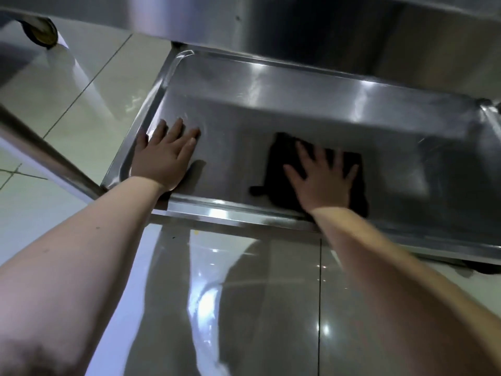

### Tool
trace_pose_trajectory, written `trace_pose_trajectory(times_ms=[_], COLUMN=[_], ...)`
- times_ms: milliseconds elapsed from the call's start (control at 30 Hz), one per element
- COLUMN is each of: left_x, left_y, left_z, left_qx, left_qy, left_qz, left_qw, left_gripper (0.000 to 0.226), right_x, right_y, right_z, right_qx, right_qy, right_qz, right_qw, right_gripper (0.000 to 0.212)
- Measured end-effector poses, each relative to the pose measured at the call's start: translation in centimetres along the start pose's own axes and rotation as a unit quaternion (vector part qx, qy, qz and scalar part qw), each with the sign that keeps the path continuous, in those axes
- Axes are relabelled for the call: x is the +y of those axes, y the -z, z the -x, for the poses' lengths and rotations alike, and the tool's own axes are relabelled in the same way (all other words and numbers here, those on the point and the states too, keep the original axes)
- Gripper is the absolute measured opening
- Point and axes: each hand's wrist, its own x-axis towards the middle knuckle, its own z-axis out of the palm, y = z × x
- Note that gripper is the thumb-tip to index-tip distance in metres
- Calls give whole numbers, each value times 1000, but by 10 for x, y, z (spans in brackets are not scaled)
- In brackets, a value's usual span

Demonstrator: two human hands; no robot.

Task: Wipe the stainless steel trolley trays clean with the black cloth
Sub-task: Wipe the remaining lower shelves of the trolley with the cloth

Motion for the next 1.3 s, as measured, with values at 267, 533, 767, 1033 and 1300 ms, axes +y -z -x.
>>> trace_pose_trajectory(times_ms=[267,533,767,1033,1300], left_x=[16,55,133,42,29], left_y=[23,37,2,-13,-6], left_z=[9,30,31,44,-46], left_qx=[64,81,-27,-52,-11], left_qy=[0,-36,-5,124,67], left_qz=[67,167,122,-44,0], left_qw=[996,982,992,990,998], left_gripper=[49,47,49,79,77], right_x=[75,-142,-31,-32,-31], right_y=[12,4,12,-18,-14], right_z=[9,27,21,28,32], right_qx=[-59,-148,-61,-69,-55], right_qy=[-213,133,-5,55,62], right_qz=[-27,-63,-159,-13,4], right_qw=[975,978,985,996,997], right_gripper=[66,57,51,54,58])
